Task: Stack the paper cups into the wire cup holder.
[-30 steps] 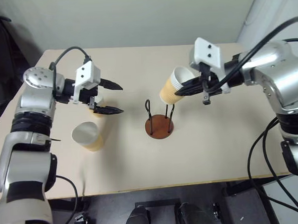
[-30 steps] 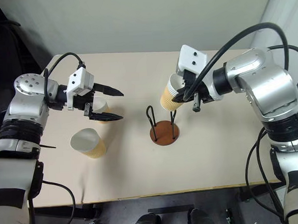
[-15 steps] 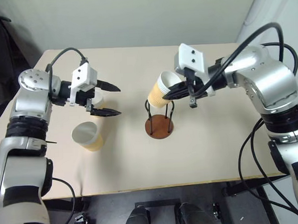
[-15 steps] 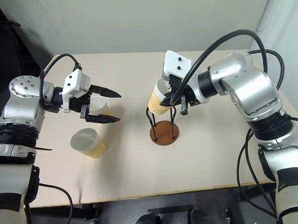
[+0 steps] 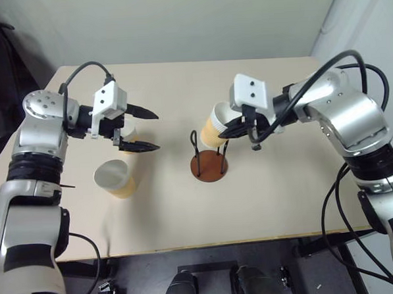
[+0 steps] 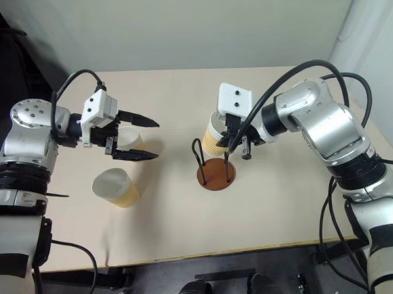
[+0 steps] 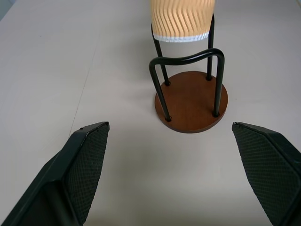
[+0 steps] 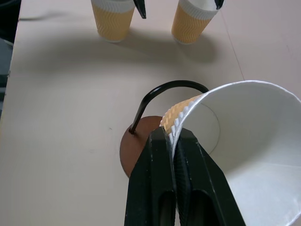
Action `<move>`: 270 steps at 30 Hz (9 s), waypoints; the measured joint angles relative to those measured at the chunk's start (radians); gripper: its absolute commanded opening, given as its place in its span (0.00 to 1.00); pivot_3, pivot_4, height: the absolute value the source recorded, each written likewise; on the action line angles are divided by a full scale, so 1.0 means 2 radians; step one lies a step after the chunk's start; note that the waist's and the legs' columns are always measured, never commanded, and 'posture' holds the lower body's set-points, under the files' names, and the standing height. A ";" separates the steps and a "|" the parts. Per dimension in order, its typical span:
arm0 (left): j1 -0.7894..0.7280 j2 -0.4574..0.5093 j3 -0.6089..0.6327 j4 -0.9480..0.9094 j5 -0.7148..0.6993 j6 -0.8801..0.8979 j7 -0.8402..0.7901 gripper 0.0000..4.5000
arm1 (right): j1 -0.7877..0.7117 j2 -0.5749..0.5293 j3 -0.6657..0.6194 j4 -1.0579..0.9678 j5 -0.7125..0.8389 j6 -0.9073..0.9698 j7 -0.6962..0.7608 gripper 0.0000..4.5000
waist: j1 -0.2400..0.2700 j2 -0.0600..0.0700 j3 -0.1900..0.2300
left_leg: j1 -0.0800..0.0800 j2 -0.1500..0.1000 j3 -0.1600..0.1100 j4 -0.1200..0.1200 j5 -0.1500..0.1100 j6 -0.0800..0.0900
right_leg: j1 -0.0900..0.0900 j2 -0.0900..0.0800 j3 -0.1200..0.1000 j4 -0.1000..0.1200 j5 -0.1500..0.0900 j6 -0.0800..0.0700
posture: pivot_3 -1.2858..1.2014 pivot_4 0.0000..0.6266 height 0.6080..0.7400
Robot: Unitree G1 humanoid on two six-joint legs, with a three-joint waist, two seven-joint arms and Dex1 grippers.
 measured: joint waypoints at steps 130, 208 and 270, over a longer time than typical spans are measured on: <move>-0.123 -0.034 -0.191 0.271 0.502 -0.297 0.333 0.46 | 0.078 -0.100 -0.171 -0.101 0.252 0.134 -0.081 0.92 | 0.001 -0.001 -0.001 | -0.001 -0.002 0.000 0.003 0.000 0.000 | 0.000 0.001 -0.001 0.003 0.000 0.002 | 0.52 0.24 1.00; -0.315 -0.180 -0.380 0.189 0.072 -0.307 0.000 0.01 | 0.150 -0.246 -0.194 -0.115 0.261 0.123 -0.013 0.92 | 0.015 0.005 0.001 | -0.008 -0.015 0.001 0.013 -0.003 0.016 | 0.003 -0.017 -0.001 -0.001 -0.001 0.020 | 0.52 0.24 1.00; -0.256 0.052 -0.405 0.109 0.098 -0.383 -0.001 0.99 | 0.170 -0.253 -0.200 -0.110 0.271 0.102 -0.019 0.92 | 0.012 0.008 0.001 | -0.011 -0.018 0.000 0.013 -0.002 0.017 | 0.000 -0.018 -0.002 -0.004 0.000 0.020 | 0.52 0.24 1.00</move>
